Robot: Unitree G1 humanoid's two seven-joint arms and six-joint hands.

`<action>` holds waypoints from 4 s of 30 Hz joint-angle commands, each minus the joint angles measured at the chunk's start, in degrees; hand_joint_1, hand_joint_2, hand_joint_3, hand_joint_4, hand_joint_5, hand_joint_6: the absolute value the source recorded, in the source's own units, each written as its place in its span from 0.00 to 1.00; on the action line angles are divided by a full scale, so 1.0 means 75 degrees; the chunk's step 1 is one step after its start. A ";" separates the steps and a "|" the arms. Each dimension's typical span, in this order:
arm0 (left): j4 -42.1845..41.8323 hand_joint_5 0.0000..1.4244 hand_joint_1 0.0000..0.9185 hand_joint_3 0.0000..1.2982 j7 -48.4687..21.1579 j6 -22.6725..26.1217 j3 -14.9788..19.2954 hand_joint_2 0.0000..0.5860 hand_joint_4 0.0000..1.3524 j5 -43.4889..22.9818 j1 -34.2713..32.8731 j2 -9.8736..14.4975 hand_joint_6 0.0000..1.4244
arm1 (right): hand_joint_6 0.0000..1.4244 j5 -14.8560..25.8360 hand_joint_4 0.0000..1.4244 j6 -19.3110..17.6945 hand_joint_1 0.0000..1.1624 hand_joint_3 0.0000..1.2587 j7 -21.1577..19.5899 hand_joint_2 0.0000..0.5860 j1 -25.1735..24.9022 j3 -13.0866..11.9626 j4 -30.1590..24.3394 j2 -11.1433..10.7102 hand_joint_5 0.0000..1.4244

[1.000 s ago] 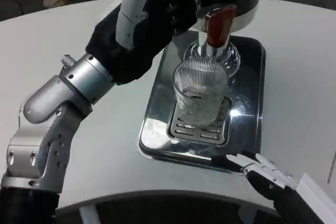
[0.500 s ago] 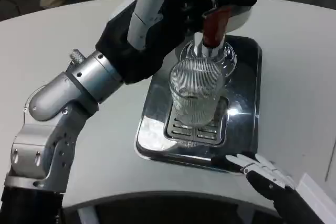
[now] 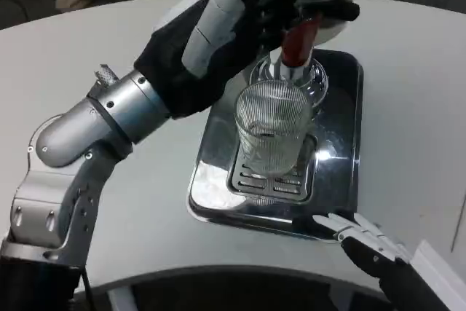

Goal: Grasp the cup under the faucet to collect the drink, then remove the cup.

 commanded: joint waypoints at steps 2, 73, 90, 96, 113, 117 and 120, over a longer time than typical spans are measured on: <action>-0.0127 0.17 0.00 0.12 -0.0377 -0.0188 -0.0234 0.02 0.09 0.0224 -0.0012 0.0196 0.09 | 0.00 0.0045 0.08 -0.0139 0.54 0.15 -0.0102 0.87 0.0144 0.0034 -0.0003 0.0048 0.03; -0.0144 0.17 0.00 0.17 -0.0616 -0.1005 -0.0876 0.04 0.12 0.1557 -0.0069 0.1321 0.07 | 0.10 0.0545 0.08 -0.0077 0.77 0.08 -0.2827 0.32 -0.4114 0.0594 0.4451 0.1945 0.05; 0.0000 0.17 0.00 0.17 -0.0583 -0.1101 -0.0995 0.04 0.12 0.1697 -0.0134 0.1320 0.07 | 0.08 0.1109 0.05 -0.1070 0.77 0.05 -0.4093 0.30 -0.5521 0.0590 0.6843 0.2355 0.03; -0.0040 0.17 0.00 0.18 -0.0580 -0.1095 -0.1002 0.04 0.12 0.1744 -0.0118 0.1320 0.07 | 0.08 0.1107 0.05 -0.1523 0.77 0.05 -0.4370 0.29 -0.5952 0.0646 0.7694 0.2391 0.03; -0.0069 0.17 0.00 0.18 -0.0572 -0.1088 -0.1000 0.04 0.12 0.1805 -0.0097 0.1328 0.07 | 0.08 0.1058 0.04 -0.2066 0.76 0.04 -0.4773 0.28 -0.6931 0.0774 0.9174 0.2461 0.03; -0.0044 0.17 0.00 0.18 -0.0564 -0.1090 -0.0991 0.04 0.12 0.1816 -0.0094 0.1329 0.07 | 0.08 0.1070 0.04 -0.2156 0.76 0.04 -0.4859 0.28 -0.7184 0.0796 0.9486 0.2495 0.03; -0.0020 0.17 0.00 0.18 -0.0559 -0.1095 -0.0987 0.04 0.12 0.1822 -0.0095 0.1328 0.07 | 0.08 0.1077 0.04 -0.2187 0.76 0.04 -0.4906 0.28 -0.7326 0.0801 0.9647 0.2509 0.03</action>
